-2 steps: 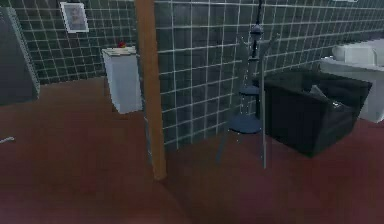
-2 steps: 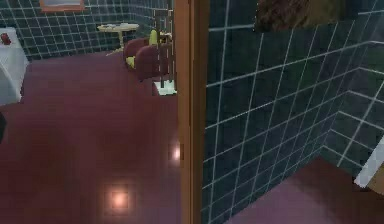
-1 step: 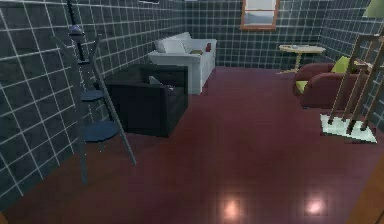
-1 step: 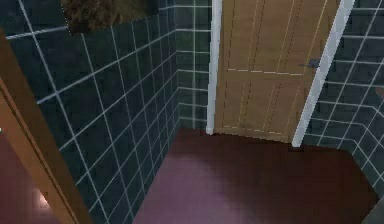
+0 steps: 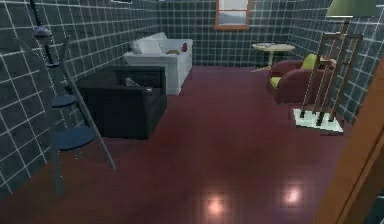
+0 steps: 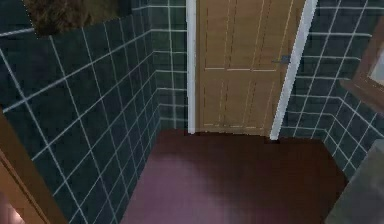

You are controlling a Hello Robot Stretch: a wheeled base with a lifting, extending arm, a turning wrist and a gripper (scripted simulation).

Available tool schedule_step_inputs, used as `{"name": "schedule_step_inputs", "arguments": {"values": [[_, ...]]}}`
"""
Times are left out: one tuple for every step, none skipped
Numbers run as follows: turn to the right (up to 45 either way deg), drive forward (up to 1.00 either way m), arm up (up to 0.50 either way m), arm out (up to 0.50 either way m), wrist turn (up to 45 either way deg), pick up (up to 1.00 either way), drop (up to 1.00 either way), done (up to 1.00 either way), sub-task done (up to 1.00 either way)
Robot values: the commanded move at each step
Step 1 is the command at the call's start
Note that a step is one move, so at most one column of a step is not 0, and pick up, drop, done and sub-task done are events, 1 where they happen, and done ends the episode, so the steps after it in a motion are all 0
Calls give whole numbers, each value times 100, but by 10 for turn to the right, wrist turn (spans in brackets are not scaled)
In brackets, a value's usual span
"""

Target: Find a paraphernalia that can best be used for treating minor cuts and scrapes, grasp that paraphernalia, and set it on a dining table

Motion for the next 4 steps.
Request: {"name": "schedule_step_inputs", "arguments": {"values": [[0, 80, 0, 0, 0, 0, 0, 0, 0], [30, 0, 0, 0, 0, 0, 0, 0, 0], [-450, 0, 0, 0, 0, 0, 0, 0, 0], [-450, 0, 0, 0, 0, 0, 0, 0, 0]]}}
